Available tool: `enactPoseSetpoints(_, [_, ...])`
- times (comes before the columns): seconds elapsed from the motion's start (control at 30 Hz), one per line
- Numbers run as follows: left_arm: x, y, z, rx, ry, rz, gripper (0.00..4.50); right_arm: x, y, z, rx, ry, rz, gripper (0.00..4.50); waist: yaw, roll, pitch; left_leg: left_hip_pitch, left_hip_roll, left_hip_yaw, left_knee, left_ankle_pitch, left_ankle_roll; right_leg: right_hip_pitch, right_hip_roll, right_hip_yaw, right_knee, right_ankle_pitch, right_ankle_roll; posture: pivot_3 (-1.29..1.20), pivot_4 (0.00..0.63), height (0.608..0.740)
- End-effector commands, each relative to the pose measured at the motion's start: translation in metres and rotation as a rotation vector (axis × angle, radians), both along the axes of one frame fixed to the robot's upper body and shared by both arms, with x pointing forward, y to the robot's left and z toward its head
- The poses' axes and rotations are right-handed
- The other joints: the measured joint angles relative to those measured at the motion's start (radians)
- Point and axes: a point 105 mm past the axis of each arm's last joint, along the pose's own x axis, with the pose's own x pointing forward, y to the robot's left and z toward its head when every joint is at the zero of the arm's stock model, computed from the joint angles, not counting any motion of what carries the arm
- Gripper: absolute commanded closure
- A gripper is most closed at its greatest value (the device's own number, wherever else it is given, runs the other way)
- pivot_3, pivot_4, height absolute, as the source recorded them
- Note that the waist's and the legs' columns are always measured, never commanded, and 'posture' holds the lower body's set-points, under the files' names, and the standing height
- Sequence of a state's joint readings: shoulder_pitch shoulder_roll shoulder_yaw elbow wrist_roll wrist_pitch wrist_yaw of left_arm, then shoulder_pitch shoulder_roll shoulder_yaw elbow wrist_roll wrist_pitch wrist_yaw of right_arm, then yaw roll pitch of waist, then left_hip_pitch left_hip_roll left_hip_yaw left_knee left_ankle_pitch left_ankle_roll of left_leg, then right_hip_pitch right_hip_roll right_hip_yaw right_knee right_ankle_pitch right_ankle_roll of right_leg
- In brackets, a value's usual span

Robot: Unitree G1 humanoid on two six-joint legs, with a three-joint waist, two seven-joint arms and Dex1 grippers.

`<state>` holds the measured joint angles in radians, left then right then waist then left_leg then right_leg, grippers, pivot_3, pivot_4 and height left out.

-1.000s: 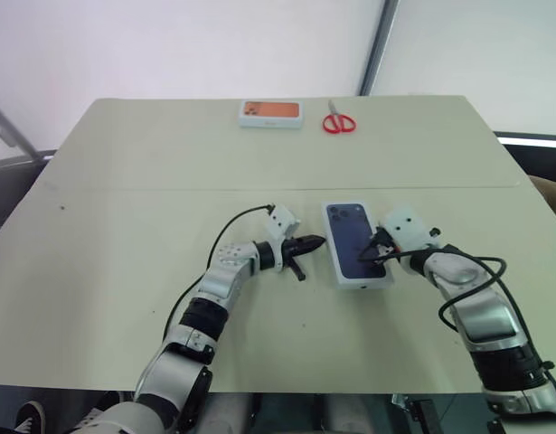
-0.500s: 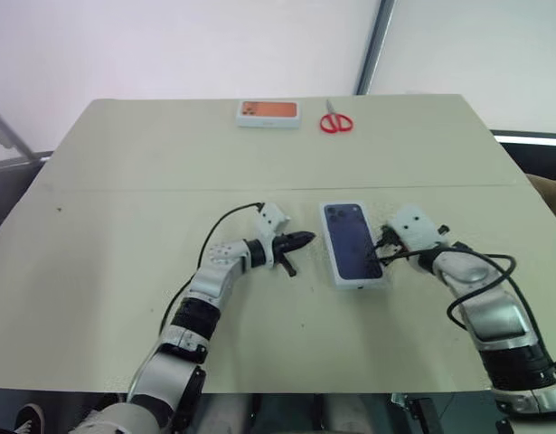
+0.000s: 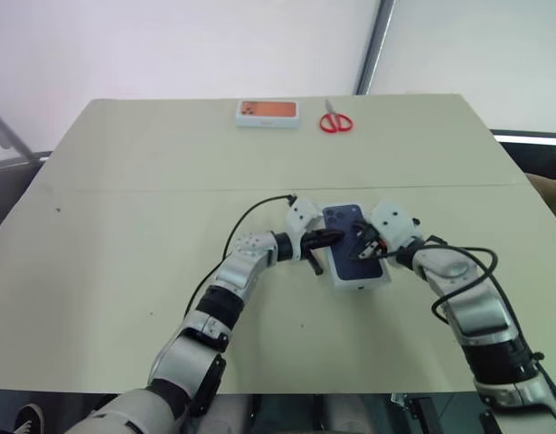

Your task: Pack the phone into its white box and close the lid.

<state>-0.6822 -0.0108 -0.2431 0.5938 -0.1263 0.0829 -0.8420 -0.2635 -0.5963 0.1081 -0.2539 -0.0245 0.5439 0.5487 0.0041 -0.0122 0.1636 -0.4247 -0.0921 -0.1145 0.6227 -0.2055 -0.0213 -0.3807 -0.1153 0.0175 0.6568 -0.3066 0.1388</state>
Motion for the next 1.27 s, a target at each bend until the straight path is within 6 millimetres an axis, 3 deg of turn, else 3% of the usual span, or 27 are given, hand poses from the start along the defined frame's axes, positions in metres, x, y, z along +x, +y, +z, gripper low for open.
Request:
enactPoseSetpoints(0.03, [-0.013, 0.007, -0.029, 0.096, 0.037, -0.045, 4.50, -0.015, 0.010, -0.016, -0.004, 0.080, 0.044, 4.44, 0.000, 0.000, -0.002, 0.001, 0.000, 0.000, 0.000, 0.000, 0.000, 0.001, 0.000, 0.000, 0.000, 0.000, 0.000, 0.00, 0.150, 0.740])
enactPoseSetpoints(0.23, [-0.009, 0.020, -0.028, 0.050, 0.115, -0.007, 4.50, -0.016, 0.000, -0.008, 0.079, 0.109, 0.017, 4.44, 0.006, 0.000, -0.002, 0.012, 0.000, 0.000, -0.003, -0.001, 0.001, 0.014, 0.000, -0.001, -0.006, 0.000, 0.000, 0.00, 0.150, 0.740])
enactPoseSetpoints(0.27, [-0.006, 0.023, -0.023, 0.029, 0.124, 0.010, 3.95, -0.017, 0.001, -0.002, 0.153, 0.120, 0.025, 4.23, 0.007, 0.000, -0.002, 0.012, 0.000, -0.001, -0.003, -0.002, 0.001, 0.014, 0.000, -0.001, -0.006, 0.000, 0.000, 0.00, 0.150, 0.740])
enactPoseSetpoints(0.37, [-0.002, 0.033, -0.002, -0.043, 0.124, 0.025, 2.74, -0.015, -0.002, 0.019, 0.245, 0.063, 0.036, 3.16, 0.005, 0.000, -0.002, 0.013, 0.000, -0.001, -0.003, -0.002, 0.002, 0.015, 0.000, -0.001, -0.007, 0.000, 0.000, 0.00, 0.150, 0.740])
enactPoseSetpoints(0.5, [0.003, 0.053, 0.014, -0.063, 0.087, 0.047, 0.69, -0.015, -0.005, 0.031, 0.250, 0.014, 0.062, 1.02, -0.002, 0.000, -0.002, 0.012, 0.000, 0.000, -0.007, -0.002, 0.002, 0.011, 0.000, 0.000, -0.006, 0.000, 0.000, 0.00, 0.150, 0.740])
enactPoseSetpoints(0.57, [0.005, 0.097, 0.026, -0.042, 0.022, 0.074, 0.00, -0.030, -0.005, 0.037, 0.254, 0.008, 0.159, 0.04, -0.008, 0.000, -0.002, 0.012, 0.000, 0.000, -0.008, -0.001, 0.001, 0.009, 0.000, 0.001, -0.006, 0.000, 0.000, 0.00, 0.150, 0.740])
enactPoseSetpoints(0.73, [-0.008, 0.166, 0.034, 0.033, -0.016, 0.124, 0.00, -0.057, -0.018, 0.044, 0.316, 0.044, 0.281, 0.04, -0.018, 0.001, -0.001, 0.009, 0.001, 0.000, -0.009, -0.001, 0.001, 0.007, 0.000, 0.001, -0.007, 0.000, 0.000, 0.00, 0.150, 0.740])
enactPoseSetpoints(0.87, [-0.019, 0.202, 0.038, 0.066, -0.024, 0.182, 0.00, -0.071, -0.033, 0.049, 0.335, 0.042, 0.304, 0.04, -0.009, 0.001, -0.001, 0.009, 0.001, 0.000, -0.008, -0.001, 0.001, 0.009, -0.002, 0.000, -0.008, 0.000, 0.000, 0.00, 0.150, 0.740])
enactPoseSetpoints(0.97, [-0.028, 0.218, 0.035, 0.082, -0.010, 0.222, 0.00, -0.074, -0.046, 0.050, 0.312, 0.024, 0.289, 0.04, -0.010, 0.001, -0.001, 0.009, 0.001, 0.000, -0.008, -0.001, 0.001, 0.008, -0.003, 0.000, -0.008, 0.000, 0.000, 0.00, 0.150, 0.740])
enactPoseSetpoints(1.27, [-0.068, 0.252, 0.013, 0.102, 0.048, 0.335, 0.00, -0.095, -0.081, 0.028, 0.253, 0.108, 0.264, 0.04, -0.013, 0.001, -0.001, 0.009, 0.002, 0.001, -0.010, -0.002, 0.001, 0.008, -0.004, 0.001, -0.009, 0.000, -0.001, 0.00, 0.150, 0.740])
